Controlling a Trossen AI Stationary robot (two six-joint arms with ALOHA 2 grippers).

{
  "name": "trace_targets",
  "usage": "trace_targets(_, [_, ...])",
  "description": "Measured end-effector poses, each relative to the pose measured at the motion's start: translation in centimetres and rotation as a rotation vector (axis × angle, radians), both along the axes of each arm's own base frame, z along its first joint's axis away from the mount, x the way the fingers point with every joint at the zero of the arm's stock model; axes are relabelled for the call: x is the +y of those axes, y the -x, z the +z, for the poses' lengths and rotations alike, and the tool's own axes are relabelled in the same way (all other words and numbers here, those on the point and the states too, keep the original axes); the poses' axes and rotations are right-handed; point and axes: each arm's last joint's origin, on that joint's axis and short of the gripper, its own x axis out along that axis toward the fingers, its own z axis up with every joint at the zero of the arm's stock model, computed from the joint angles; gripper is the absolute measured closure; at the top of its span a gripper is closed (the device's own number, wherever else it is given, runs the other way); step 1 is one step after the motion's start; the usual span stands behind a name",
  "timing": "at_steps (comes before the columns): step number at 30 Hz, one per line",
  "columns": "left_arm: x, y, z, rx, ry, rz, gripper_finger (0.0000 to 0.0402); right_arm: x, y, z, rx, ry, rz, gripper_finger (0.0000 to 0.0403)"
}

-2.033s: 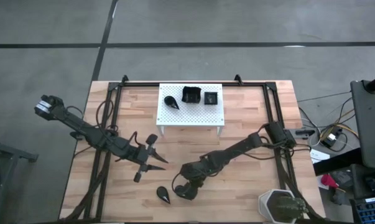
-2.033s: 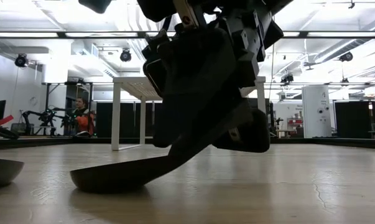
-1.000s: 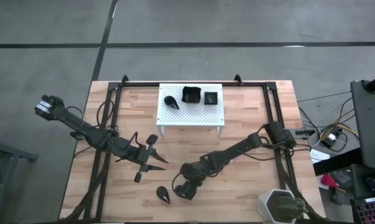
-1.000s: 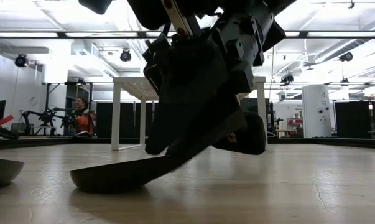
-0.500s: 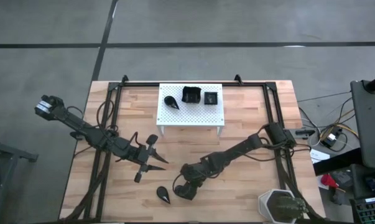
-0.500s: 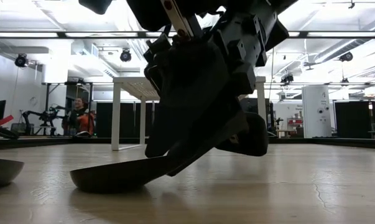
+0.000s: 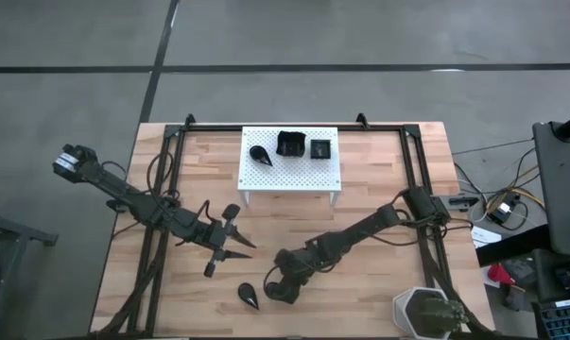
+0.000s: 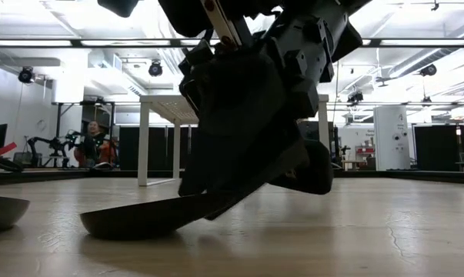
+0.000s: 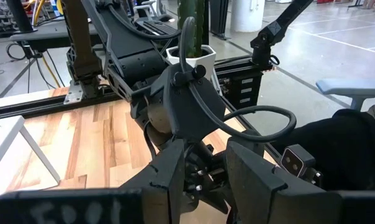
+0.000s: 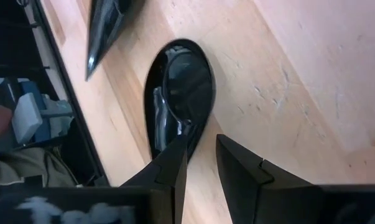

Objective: Pick & Place Mini shaped plates
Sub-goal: Stack the drop shaped plate on top of the drop shaped plate on the shelf

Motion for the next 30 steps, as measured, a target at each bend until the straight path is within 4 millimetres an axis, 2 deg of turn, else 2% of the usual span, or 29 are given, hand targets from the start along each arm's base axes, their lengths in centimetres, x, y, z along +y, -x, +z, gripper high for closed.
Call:
trace_targets(14, [0.03, 0.05, -0.33, 0.009, -0.003, 0.0, 0.0286, 0.15, 0.04, 0.0, -0.008, 0.011, -0.006, 0.0322])
trace_targets(25, [0.03, 0.06, -0.39, 0.012, 0.0, 0.001, 0.0288, 0.13, 0.06, -0.03, -0.021, 0.028, 0.018, 0.0387])
trace_targets(30, [0.02, 0.06, -0.39, 0.013, 0.006, 0.001, 0.0288, 0.03, 0.02, -0.02, -0.031, 0.041, 0.032, 0.0394])
